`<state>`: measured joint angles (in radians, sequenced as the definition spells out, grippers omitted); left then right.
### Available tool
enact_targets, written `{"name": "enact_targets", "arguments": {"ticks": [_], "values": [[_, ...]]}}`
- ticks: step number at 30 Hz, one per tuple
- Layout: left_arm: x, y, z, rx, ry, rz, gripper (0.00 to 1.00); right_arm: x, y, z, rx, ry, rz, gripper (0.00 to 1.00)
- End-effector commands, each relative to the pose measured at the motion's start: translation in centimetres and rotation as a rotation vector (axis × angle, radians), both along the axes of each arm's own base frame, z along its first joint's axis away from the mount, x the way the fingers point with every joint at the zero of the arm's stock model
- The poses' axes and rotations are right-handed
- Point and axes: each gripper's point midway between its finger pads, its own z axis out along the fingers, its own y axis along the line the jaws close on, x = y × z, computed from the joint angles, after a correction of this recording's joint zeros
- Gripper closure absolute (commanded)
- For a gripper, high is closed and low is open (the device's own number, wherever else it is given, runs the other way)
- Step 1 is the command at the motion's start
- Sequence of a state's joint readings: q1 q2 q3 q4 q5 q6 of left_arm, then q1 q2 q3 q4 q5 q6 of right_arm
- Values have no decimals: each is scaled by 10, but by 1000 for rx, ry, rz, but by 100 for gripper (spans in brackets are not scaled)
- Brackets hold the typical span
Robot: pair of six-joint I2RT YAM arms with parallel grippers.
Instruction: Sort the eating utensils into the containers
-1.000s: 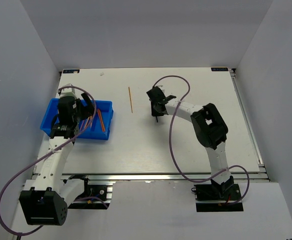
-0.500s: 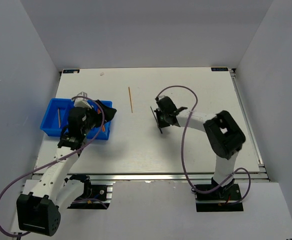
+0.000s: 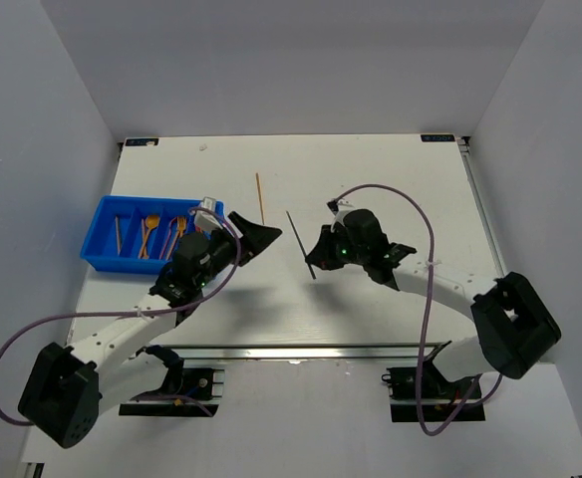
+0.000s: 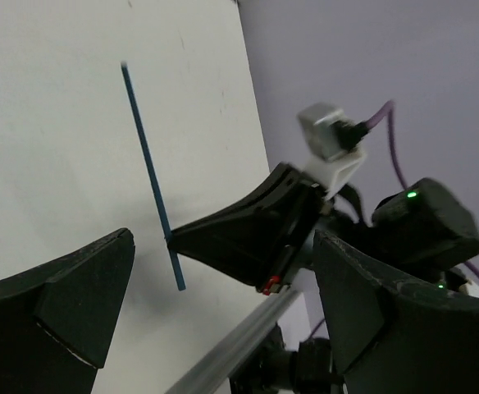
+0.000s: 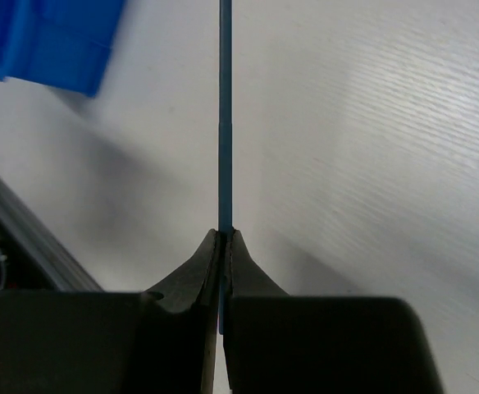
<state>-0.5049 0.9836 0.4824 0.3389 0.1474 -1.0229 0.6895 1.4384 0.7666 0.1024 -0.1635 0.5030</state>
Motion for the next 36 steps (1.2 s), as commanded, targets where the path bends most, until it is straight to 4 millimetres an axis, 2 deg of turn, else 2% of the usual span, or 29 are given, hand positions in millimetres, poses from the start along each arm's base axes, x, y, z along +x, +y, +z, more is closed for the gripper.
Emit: {"name": "enact_targets", "arguments": {"ticks": [1,3,6,7,11,14,15,16,18,19,20,21,22,23,24,25,26,27,28,29,30,31,32,33,36], "values": [[-3,-23,5,-77,7,-31,2,-10,33,60,195,-121,99,100],[-3,-30,-5,-42,41,-29,4,-15,42,85,256,-171,130,100],[1,-32,-14,-11,67,-5,11,-23,53,104,287,-194,173,100],[3,-31,-14,-11,67,2,14,-28,59,106,289,-193,193,100],[11,-28,-18,34,83,40,38,-38,72,110,299,-193,233,100],[15,-22,-17,52,72,76,48,-39,77,111,300,-189,242,100],[16,-21,-16,54,69,81,53,-39,78,111,299,-187,242,100],[17,-21,-15,62,61,84,75,-40,80,114,306,-188,249,100],[18,-22,-12,67,52,81,100,-39,82,114,308,-187,247,100],[18,-21,-13,88,43,78,100,-37,83,116,312,-189,247,100],[19,-18,-19,126,60,87,100,-35,83,116,310,-186,235,90],[26,-12,-12,163,56,118,100,-31,80,116,300,-185,207,71],[40,12,-15,266,39,201,100,-24,71,112,265,-185,151,11],[42,33,-31,374,97,236,100,-19,65,111,245,-186,119,11],[54,55,-23,469,75,274,100,-10,54,109,218,-187,73,11],[67,107,-33,548,148,380,100,-4,39,100,160,-176,15,11],[75,138,-32,610,161,429,100,0,30,98,128,-182,-4,11],[89,170,-26,743,160,462,100,7,18,92,90,-184,-42,11],[87,222,-38,858,277,540,100,6,10,92,67,-187,-52,11],[86,261,-38,997,351,637,100,5,4,85,43,-198,-49,11],[93,289,-15,1118,371,699,100,5,-2,83,36,-203,-62,11],[93,314,-33,1239,478,716,100,4,-7,86,42,-213,-66,11],[85,351,-23,1349,542,855,100,2,-10,83,36,-211,-65,11],[91,370,-21,1408,546,898,100,1,-15,82,38,-214,-60,11],[100,395,-10,1497,499,995,100,-6,-23,75,-8,-198,-25,11]]}}
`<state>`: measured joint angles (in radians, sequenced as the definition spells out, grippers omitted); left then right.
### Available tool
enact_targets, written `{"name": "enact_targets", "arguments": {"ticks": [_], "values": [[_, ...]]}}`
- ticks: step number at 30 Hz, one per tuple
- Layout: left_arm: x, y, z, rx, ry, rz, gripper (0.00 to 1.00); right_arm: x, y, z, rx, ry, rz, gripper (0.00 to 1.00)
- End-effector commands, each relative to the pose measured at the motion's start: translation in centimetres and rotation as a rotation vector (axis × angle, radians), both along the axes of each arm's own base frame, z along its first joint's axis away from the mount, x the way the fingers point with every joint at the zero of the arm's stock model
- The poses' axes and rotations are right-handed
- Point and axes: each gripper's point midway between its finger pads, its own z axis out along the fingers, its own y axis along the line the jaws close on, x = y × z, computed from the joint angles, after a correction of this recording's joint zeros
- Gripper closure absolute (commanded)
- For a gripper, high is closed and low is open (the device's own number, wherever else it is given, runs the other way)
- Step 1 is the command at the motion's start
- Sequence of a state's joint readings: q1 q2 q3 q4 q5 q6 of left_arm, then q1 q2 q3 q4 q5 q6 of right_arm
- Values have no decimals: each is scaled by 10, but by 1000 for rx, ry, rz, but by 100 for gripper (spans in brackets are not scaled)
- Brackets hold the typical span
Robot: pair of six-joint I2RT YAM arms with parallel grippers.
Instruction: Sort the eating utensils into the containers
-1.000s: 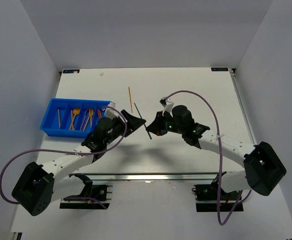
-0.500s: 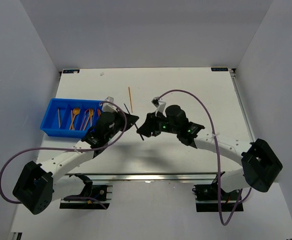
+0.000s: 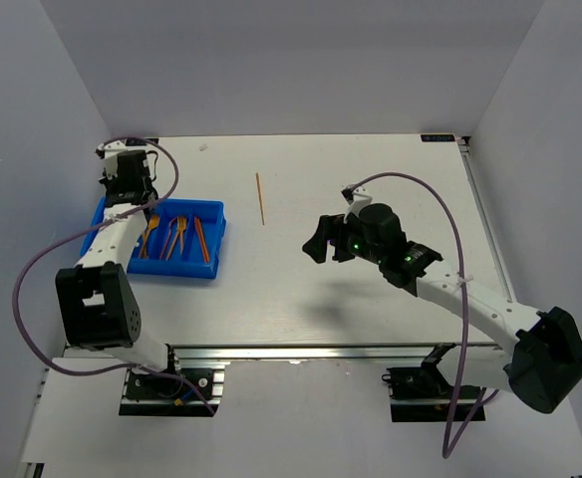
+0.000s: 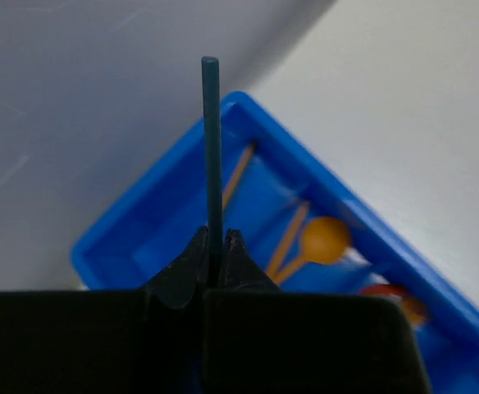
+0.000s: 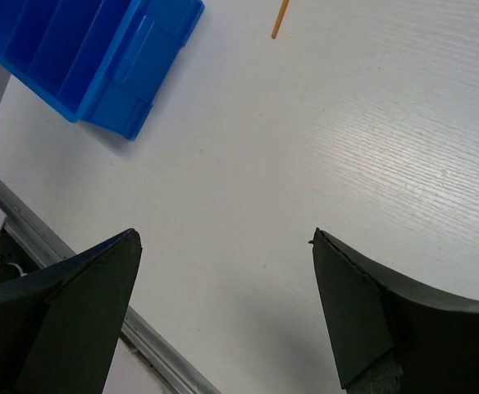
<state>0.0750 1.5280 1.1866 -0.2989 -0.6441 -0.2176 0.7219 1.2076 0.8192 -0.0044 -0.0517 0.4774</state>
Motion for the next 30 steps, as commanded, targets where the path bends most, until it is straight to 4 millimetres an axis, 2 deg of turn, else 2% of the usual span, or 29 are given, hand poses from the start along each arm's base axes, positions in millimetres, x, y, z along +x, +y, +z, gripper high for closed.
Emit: {"name": "enact_targets", "arguments": {"ticks": [1,4,6,9,13,15,22,23,24,25,28,30], "values": [[-19,46,21,286,106,108,100,-6,-15,-7,-80,-13,21,11],[-20,66,21,378,151,179,100,-12,-24,-9,-121,-20,30,11],[-20,78,5,390,210,223,100,-13,-28,-10,-128,-21,20,11],[-18,101,-5,372,196,293,100,-18,-25,-10,-107,-6,45,11],[-12,107,-20,359,163,302,100,-20,-20,-6,-79,-1,60,11],[-11,109,-35,354,197,317,100,-20,-18,-2,-70,-3,64,11],[-18,107,-49,334,207,348,100,-17,-15,9,-54,-21,68,11],[-18,104,-50,327,204,336,97,-16,-14,11,-52,-27,67,11],[-17,103,-50,315,188,332,80,-15,-13,12,-47,-30,68,11],[-18,101,-52,311,182,322,70,-13,-12,13,-45,-33,66,11],[-14,91,-47,302,151,293,53,-10,-8,14,-42,-36,68,11],[-13,83,-44,314,155,279,49,-6,-7,12,-49,-34,62,11]]}}
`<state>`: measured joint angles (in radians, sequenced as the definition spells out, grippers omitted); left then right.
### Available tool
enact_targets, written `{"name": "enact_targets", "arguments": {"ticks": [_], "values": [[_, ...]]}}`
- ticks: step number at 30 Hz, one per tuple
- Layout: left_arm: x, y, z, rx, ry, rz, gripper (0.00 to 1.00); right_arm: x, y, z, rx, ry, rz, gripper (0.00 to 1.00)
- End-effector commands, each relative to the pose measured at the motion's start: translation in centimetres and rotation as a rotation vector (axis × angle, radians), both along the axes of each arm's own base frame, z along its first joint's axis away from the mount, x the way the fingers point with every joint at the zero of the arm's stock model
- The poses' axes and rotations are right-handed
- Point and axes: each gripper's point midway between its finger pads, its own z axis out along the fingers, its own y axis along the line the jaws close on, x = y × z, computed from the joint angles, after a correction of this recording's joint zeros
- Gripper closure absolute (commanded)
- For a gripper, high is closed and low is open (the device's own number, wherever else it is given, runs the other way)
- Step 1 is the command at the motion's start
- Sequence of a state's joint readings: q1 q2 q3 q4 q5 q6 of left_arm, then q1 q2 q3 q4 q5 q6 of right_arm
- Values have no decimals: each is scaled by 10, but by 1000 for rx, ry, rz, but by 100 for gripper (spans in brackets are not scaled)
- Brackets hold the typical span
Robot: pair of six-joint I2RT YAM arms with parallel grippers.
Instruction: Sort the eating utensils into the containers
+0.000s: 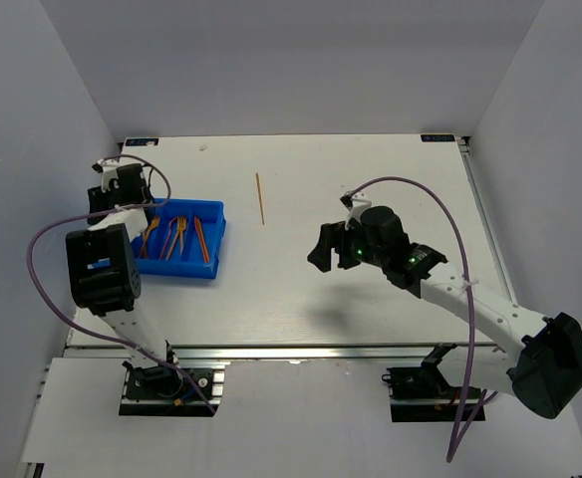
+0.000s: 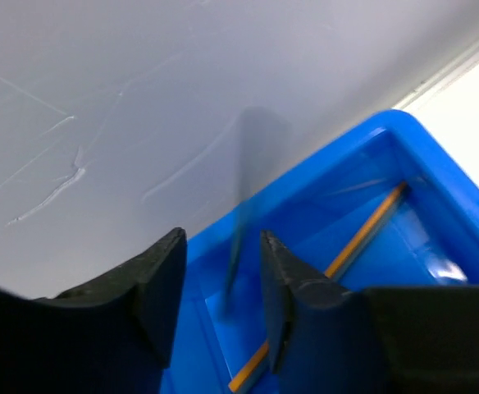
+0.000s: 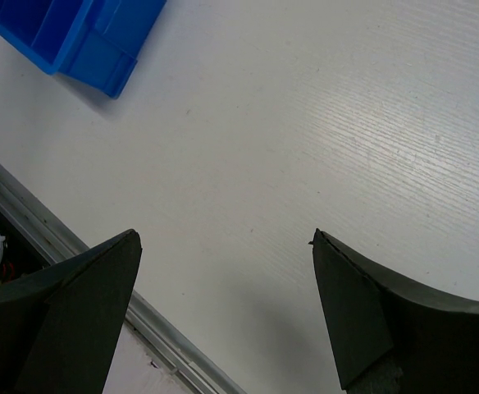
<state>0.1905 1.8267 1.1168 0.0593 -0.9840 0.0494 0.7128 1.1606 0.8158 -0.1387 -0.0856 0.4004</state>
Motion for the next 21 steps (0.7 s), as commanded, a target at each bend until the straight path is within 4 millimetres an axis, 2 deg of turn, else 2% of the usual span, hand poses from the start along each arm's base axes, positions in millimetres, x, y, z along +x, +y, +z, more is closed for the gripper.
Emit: {"name": "enact_targets", "arguments": {"ticks": [1,5,7,8,9,10,11,12,13,14,15,16,17,18,19,20,21], "values": [[6,-15,30,17,-90,-28,47,14,11,25,43,-63,5,11],[-2,-21,54,66,-112,4,32,27,11,20,7,-70,-26,11],[0,-31,75,67,-165,-33,31,37,14,8,-31,-54,-40,11],[0,-34,82,68,-185,-41,27,45,18,14,-36,-63,-45,11],[4,-43,94,50,-251,-49,24,52,25,-1,-73,-33,-38,11],[-1,-49,106,28,-268,-59,14,59,30,-7,-94,-23,-36,11],[5,-60,112,-26,-296,-106,11,73,40,8,-95,-41,-37,11],[6,-72,125,-79,-326,-128,4,92,40,-24,-189,-4,-87,11],[1,-78,141,-117,-372,-142,2,105,43,-33,-232,3,-109,11],[7,-92,145,-202,-405,-213,2,112,44,-44,-283,30,-127,11],[1,-101,148,-256,-423,-231,2,139,57,-52,-315,27,-157,11],[-10,-109,159,-295,-474,-271,2,148,65,-59,-332,28,-160,11],[-12,-120,158,-364,-524,-299,2,156,72,-64,-351,30,-163,11],[-20,-125,156,-396,-542,-310,2,178,86,-70,-364,7,-184,11],[-36,-131,150,-424,-553,-335,2,186,93,-74,-372,4,-190,11],[-39,-142,146,-473,-562,-384,2,193,100,-102,-408,30,-184,11],[-44,-147,144,-489,-579,-411,2,212,113,-81,-379,-20,-208,11]]}}
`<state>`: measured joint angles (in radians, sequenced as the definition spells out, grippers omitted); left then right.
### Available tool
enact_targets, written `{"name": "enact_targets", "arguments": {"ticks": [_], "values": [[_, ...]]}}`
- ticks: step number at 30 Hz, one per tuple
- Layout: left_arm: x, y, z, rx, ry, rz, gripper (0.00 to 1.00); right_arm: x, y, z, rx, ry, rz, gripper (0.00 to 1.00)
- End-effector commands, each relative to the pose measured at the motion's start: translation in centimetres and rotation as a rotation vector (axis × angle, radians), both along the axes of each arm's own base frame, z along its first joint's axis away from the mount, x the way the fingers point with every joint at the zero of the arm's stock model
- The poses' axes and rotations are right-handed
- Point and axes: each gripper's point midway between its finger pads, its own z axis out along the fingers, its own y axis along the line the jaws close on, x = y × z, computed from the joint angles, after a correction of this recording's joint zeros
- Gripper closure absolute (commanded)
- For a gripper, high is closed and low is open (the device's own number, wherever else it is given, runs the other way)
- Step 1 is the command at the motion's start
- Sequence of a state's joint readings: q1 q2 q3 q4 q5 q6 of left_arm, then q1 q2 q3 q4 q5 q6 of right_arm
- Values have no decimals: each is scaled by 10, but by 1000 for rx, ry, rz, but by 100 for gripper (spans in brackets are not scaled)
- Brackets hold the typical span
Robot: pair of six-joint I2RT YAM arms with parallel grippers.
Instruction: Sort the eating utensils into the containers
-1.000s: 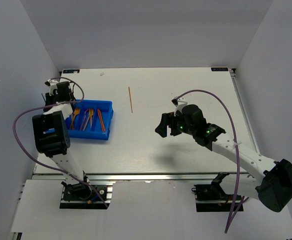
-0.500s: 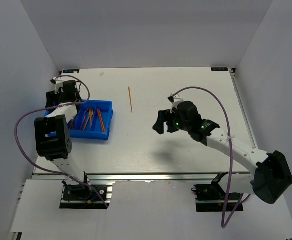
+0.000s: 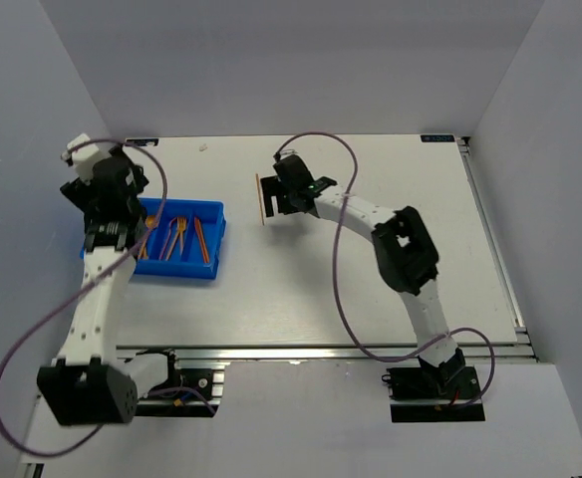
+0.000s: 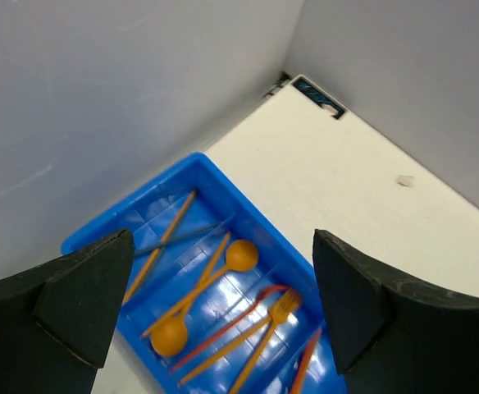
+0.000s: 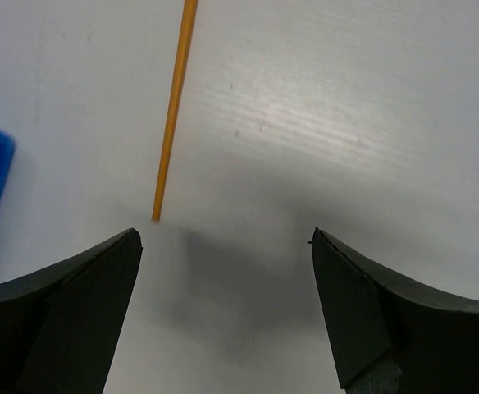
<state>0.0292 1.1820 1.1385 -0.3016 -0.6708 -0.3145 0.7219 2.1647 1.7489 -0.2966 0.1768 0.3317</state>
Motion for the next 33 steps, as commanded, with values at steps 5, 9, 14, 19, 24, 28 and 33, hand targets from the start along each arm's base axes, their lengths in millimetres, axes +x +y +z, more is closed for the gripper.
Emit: {"name": "enact_targets", "arguments": {"ticks": [5,9,14,19,24,28,33], "values": [[-29,-85,-40,-222,-75,-447,2,50,19,-15,-107,-74,-71,14],[9,-150,-27,-335,-129,-663,2,17,-17,25,30,-149,-167,11],[78,-204,-45,-345,-33,-676,2,-37,-82,42,78,-140,-273,11],[154,-267,-88,-317,152,-671,2,-84,-121,37,31,-82,-241,11],[207,-277,-169,-249,359,-610,9,-118,-143,41,23,-65,-184,11],[230,-283,-189,-223,386,-611,18,-142,-155,37,46,-59,-147,11],[240,-293,-231,-238,433,-626,30,-154,-154,44,95,-68,-108,11]]}}
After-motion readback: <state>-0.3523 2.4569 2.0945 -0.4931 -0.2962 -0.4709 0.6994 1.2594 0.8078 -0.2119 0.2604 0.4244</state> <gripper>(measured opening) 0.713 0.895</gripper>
